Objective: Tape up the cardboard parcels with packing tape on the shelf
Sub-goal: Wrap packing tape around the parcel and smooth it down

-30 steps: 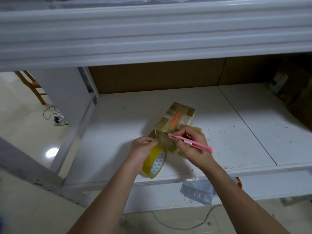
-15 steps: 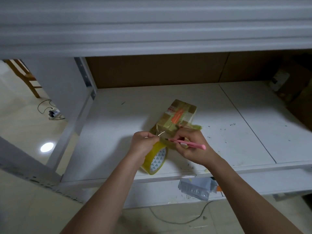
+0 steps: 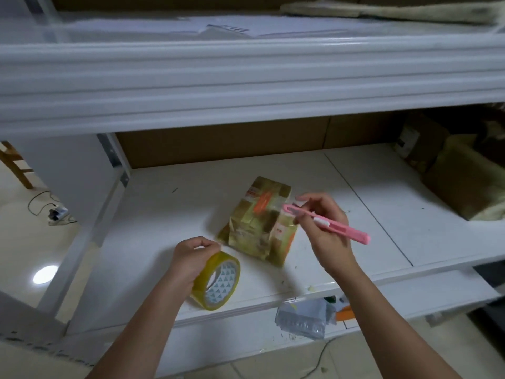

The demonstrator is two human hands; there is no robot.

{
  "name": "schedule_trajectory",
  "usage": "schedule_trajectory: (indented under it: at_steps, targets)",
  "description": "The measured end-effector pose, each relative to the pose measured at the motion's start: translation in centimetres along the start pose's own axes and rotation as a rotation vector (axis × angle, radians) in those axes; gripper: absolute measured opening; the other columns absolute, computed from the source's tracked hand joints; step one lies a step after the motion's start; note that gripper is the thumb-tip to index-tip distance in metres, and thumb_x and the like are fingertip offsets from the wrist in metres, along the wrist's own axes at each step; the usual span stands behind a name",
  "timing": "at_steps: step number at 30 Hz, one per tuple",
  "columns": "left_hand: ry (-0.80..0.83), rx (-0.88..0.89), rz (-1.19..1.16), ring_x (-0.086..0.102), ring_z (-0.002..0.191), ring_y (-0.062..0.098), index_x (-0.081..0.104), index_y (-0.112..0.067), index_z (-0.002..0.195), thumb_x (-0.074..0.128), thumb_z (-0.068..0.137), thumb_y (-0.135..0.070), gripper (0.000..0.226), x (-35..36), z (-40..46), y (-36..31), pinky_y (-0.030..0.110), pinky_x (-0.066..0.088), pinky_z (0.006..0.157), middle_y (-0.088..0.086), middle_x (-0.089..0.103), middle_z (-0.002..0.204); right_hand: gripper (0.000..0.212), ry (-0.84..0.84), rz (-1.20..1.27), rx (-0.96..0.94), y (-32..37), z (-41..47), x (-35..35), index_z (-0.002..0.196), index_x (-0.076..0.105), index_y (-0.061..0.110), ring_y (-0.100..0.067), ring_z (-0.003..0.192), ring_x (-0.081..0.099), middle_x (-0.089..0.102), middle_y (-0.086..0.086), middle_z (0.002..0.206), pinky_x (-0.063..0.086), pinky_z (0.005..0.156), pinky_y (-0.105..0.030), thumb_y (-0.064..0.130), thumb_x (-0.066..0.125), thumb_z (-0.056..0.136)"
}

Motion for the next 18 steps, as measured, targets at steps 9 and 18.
schedule_trajectory:
  at_steps: [9, 18]
  targets:
    - [-0.02, 0.041, 0.034, 0.066, 0.065, 0.025, 0.073, -0.009, 0.08, 0.076, 0.083, -0.021, 0.012, 1.2, -0.2, -0.3, 0.028, 0.053, 0.064, 0.013, 0.073, 0.078, 0.043, 0.064, -0.919, 0.288, -13.4, -2.2, -6.6, 0.131, 0.055, 0.008, -0.029, 0.111, 0.044, 0.059, -0.014, 0.114, 0.038, 0.074, -0.03, -0.004, 0.053, 0.089]
    - [-0.004, 0.189, 0.144, 0.065, 0.066, 0.014, 0.075, -0.018, 0.077, 0.064, 0.093, -0.038, 0.028, 0.2, -1.9, -1.1, 0.024, 0.048, 0.063, -0.002, 0.071, 0.072, 0.018, 0.113, -0.649, -0.038, -4.2, -4.9, 0.4, 0.101, 0.071, 0.013, -0.017, 0.073, 0.061, 0.065, -0.002, 0.09, 0.053, 0.062, -0.032, 0.015, 0.058, 0.089]
Point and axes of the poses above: each hand's wrist, its own z-axis towards the middle knuckle, its own x-axis out of the palm, y = z × x, the point moved 6 cm from there along z, towards the middle knuckle
